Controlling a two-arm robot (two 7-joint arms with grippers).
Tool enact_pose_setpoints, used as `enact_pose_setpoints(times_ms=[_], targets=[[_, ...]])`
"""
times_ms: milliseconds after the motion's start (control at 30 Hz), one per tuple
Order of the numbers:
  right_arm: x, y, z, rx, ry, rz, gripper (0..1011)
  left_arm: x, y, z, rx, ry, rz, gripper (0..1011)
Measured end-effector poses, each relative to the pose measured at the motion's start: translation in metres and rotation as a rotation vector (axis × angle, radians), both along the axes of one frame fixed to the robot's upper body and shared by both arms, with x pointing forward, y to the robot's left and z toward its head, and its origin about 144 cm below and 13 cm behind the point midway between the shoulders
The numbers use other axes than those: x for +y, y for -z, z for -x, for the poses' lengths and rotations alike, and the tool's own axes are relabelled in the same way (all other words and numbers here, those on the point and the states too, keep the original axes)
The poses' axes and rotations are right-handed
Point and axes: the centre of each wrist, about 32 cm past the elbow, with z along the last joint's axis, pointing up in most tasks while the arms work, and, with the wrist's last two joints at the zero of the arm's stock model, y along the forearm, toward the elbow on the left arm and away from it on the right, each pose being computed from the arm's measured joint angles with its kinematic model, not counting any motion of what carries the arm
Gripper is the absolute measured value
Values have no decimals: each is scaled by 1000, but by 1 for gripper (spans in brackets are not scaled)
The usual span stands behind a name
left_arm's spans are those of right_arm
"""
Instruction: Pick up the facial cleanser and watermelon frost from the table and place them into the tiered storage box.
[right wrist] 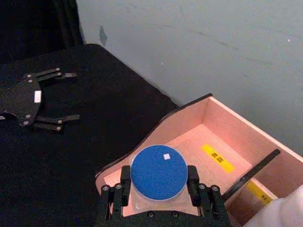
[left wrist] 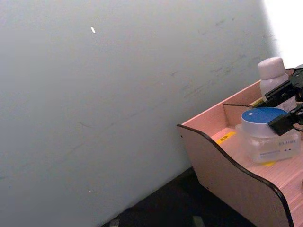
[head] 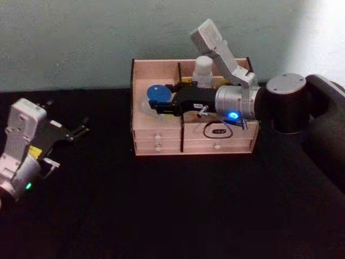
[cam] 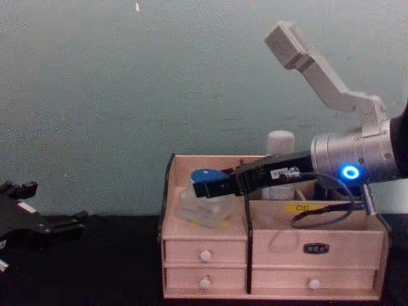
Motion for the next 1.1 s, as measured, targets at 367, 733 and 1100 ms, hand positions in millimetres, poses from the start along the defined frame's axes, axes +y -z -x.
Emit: enact_pose_setpoints(times_ms=[367, 733, 1100], targets=[[2, 1, -4, 14, 14, -1, 706, 0, 0, 0, 0, 0, 0, 1001], [1, 1, -4, 14, 15, 0, 706, 0, 0, 0, 0, 0, 0, 1001], [1, 1, -4, 15, 16, 2, 820, 0, 0, 0, 0, 0, 0, 1001]])
